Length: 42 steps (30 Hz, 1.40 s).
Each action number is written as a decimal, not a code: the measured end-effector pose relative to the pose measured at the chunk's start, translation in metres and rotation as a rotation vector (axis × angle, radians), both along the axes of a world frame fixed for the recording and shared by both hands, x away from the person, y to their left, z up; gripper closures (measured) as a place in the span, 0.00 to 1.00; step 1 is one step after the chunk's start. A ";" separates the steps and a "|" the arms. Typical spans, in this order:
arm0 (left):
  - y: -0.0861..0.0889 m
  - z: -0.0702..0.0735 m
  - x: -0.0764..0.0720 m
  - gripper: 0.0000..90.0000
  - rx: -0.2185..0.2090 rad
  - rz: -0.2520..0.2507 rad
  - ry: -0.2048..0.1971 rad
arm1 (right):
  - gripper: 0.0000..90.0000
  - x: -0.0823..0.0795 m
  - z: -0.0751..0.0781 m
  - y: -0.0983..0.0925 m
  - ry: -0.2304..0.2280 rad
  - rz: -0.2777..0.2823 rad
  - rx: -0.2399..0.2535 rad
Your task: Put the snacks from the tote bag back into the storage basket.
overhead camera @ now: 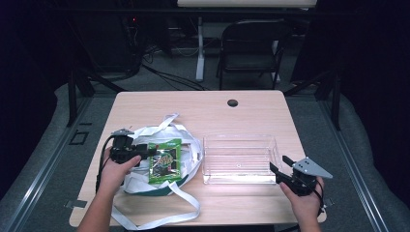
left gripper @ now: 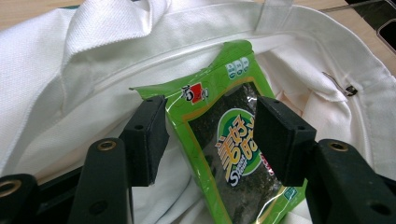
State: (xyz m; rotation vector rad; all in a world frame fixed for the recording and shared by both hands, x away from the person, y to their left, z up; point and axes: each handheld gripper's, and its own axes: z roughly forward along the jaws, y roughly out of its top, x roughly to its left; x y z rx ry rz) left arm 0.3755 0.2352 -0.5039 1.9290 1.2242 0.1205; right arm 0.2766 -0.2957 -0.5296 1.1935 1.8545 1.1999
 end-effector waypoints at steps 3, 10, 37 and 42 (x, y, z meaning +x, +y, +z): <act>-0.001 -0.001 0.001 0.48 0.004 0.009 0.020 | 0.47 0.000 0.000 0.000 0.000 0.000 0.001; -0.003 -0.008 0.004 0.44 0.003 0.016 0.089 | 0.47 0.000 0.000 -0.001 0.004 0.003 -0.001; -0.022 -0.034 0.026 0.37 -0.006 -0.033 0.255 | 0.48 -0.001 0.001 0.001 -0.008 0.007 0.000; -0.023 -0.037 0.030 0.36 -0.023 -0.046 0.269 | 0.47 -0.001 0.001 0.001 -0.007 0.011 -0.003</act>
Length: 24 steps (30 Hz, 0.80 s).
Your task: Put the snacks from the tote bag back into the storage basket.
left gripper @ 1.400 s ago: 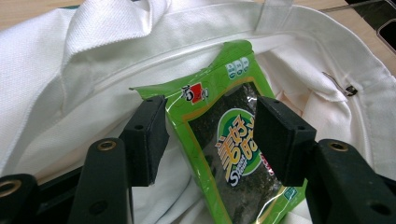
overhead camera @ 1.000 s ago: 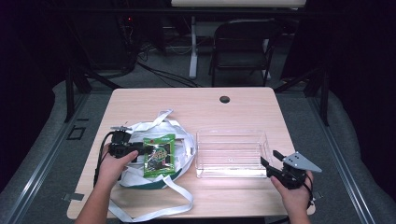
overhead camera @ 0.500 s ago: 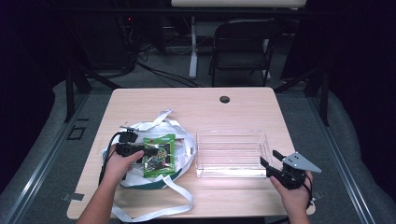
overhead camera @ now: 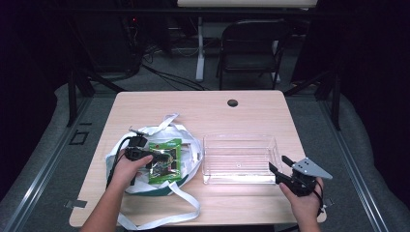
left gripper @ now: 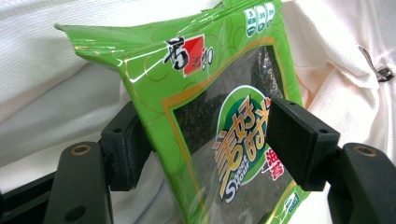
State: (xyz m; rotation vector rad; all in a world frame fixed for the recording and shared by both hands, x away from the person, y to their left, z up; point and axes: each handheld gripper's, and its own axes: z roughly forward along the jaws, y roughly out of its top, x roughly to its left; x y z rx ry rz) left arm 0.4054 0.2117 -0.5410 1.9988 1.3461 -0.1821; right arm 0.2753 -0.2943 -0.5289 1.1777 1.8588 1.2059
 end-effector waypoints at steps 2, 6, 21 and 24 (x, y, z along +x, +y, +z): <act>-0.001 -0.001 0.001 0.36 -0.002 -0.008 0.005 | 0.47 0.000 0.000 0.000 -0.001 0.002 0.000; -0.002 -0.004 0.002 0.36 -0.010 -0.019 0.021 | 0.47 0.000 0.000 0.000 -0.002 -0.002 0.001; -0.002 0.005 -0.005 0.53 -0.057 -0.082 -0.030 | 0.47 0.000 -0.001 0.001 -0.001 0.004 0.002; 0.000 0.008 -0.007 0.57 -0.068 -0.098 -0.041 | 0.47 0.000 -0.001 0.001 -0.002 0.003 0.003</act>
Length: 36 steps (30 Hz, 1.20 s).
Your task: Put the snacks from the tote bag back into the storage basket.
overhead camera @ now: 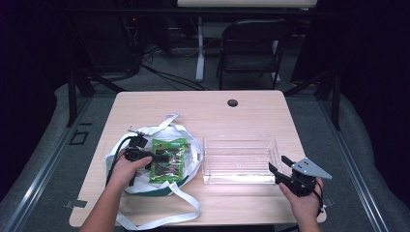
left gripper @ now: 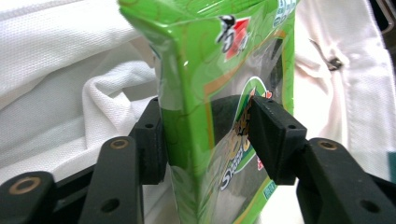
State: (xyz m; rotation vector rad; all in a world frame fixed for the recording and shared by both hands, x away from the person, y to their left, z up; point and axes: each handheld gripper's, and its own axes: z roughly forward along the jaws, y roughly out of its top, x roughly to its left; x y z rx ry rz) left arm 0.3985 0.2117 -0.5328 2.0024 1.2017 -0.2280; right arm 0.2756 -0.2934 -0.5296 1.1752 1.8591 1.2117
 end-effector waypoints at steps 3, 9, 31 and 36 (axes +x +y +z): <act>0.002 0.003 -0.002 0.59 -0.013 -0.022 -0.009 | 0.47 0.000 0.000 0.000 -0.001 -0.001 0.000; 0.003 0.008 -0.006 0.63 -0.027 -0.041 -0.036 | 0.47 0.000 0.000 0.000 0.000 -0.001 -0.001; 0.011 0.014 -0.015 0.73 -0.044 -0.075 -0.058 | 0.48 0.000 0.000 0.001 0.005 -0.003 -0.006; 0.015 0.014 -0.015 0.76 -0.058 -0.088 -0.057 | 0.48 0.000 -0.001 0.001 0.004 -0.001 -0.005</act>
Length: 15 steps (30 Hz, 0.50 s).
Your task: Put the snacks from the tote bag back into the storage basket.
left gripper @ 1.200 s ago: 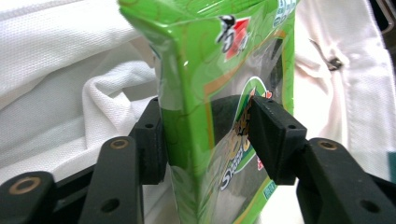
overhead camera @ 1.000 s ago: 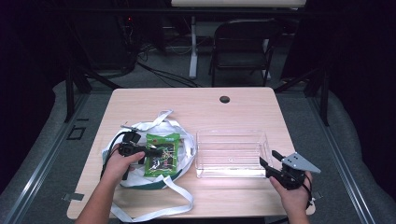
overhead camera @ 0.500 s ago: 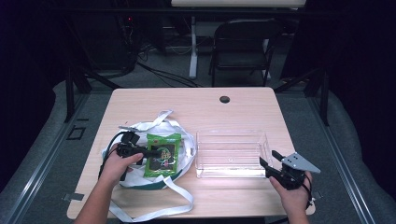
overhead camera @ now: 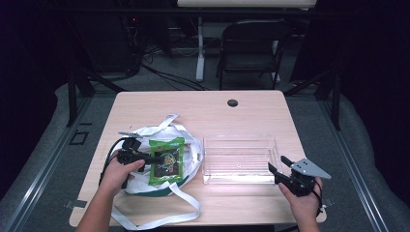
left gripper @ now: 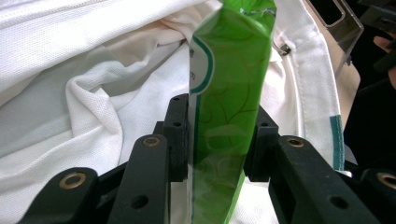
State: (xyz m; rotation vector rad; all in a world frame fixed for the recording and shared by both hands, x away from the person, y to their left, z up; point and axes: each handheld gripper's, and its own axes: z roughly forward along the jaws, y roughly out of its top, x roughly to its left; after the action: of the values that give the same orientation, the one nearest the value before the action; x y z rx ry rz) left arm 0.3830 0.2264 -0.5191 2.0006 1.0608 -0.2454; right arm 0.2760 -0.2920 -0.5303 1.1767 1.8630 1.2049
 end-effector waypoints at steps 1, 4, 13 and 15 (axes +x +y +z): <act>0.001 0.000 0.000 0.76 -0.005 0.001 0.003 | 0.48 0.000 0.000 0.000 0.001 0.000 0.001; 0.003 -0.001 0.000 0.77 -0.020 0.000 0.009 | 0.48 0.000 0.000 0.000 0.001 0.000 0.001; 0.008 -0.002 0.000 0.80 -0.047 0.001 0.020 | 0.48 0.000 -0.001 -0.001 0.003 -0.001 0.003; 0.009 -0.001 0.000 0.80 -0.050 0.002 0.019 | 0.48 0.000 -0.001 -0.001 0.006 -0.003 0.002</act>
State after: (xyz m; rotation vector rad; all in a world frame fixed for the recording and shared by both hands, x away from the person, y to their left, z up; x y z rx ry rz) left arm 0.3833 0.2349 -0.5206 1.9560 1.0587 -0.2881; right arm 0.2764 -0.2931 -0.5314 1.1850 1.8643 1.2024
